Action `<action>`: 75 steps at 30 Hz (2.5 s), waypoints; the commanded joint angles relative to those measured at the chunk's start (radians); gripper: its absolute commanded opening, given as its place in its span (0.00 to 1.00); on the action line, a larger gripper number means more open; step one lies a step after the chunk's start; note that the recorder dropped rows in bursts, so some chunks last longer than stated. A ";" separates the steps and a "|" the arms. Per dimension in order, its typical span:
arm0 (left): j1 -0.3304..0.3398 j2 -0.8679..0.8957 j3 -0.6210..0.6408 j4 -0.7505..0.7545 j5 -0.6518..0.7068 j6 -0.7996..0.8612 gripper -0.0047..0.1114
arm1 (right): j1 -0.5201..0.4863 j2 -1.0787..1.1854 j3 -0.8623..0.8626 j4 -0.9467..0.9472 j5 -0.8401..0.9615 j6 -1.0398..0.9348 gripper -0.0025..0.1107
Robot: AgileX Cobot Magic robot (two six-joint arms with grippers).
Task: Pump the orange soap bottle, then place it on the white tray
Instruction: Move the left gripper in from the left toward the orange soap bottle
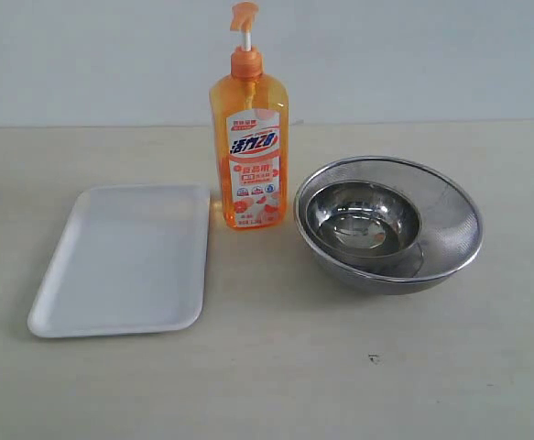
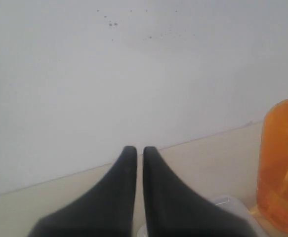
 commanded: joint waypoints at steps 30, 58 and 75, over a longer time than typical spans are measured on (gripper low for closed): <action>-0.020 0.331 -0.081 0.319 -0.292 -0.209 0.08 | -0.003 -0.004 -0.001 0.045 -0.072 0.146 0.02; 0.230 0.743 -0.230 0.985 -0.810 -0.589 0.08 | -0.003 -0.004 -0.001 0.045 -0.105 0.147 0.02; 0.230 0.953 -0.522 1.256 -0.936 -0.793 0.08 | -0.003 0.243 -0.110 0.043 -0.061 0.110 0.02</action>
